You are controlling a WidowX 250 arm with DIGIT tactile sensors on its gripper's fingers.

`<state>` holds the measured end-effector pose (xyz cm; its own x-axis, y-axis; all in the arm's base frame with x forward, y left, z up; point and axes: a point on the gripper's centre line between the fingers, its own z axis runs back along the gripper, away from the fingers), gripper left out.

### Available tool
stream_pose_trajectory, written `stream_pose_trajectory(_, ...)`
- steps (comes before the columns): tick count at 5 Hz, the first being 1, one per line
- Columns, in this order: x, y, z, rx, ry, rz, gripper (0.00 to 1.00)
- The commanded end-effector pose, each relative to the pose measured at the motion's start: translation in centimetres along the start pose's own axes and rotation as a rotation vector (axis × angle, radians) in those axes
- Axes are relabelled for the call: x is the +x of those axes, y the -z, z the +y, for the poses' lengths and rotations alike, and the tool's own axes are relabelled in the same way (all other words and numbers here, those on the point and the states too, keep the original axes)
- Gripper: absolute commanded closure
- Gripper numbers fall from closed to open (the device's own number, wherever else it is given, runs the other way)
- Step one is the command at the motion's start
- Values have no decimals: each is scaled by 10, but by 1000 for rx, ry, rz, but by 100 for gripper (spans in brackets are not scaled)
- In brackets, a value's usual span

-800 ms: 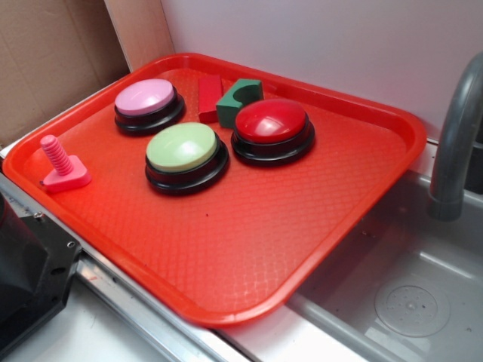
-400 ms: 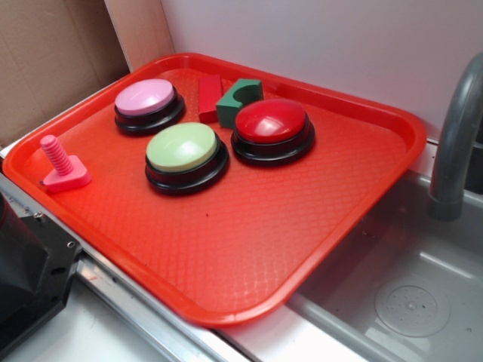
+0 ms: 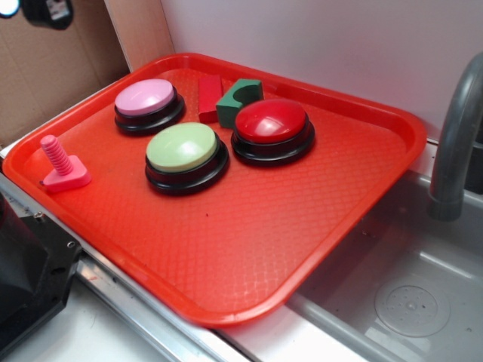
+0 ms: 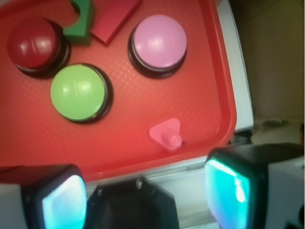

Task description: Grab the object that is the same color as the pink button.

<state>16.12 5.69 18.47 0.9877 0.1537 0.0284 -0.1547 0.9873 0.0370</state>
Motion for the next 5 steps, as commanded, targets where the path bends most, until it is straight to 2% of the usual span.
stream_pose_trajectory(1, -2, 46, 62, -2, -18, -37, 0)
stream_pose_trajectory(2, -15, 71, 67, -19, -36, -8, 0)
stream_pose_trajectory(3, -24, 94, 54, -25, 13, 4, 0)
stream_pose_trajectory(4, -31, 108, 50, -2, 52, 7, 0)
stream_pose_trajectory(5, -26, 130, 49, -12, 88, -15, 0)
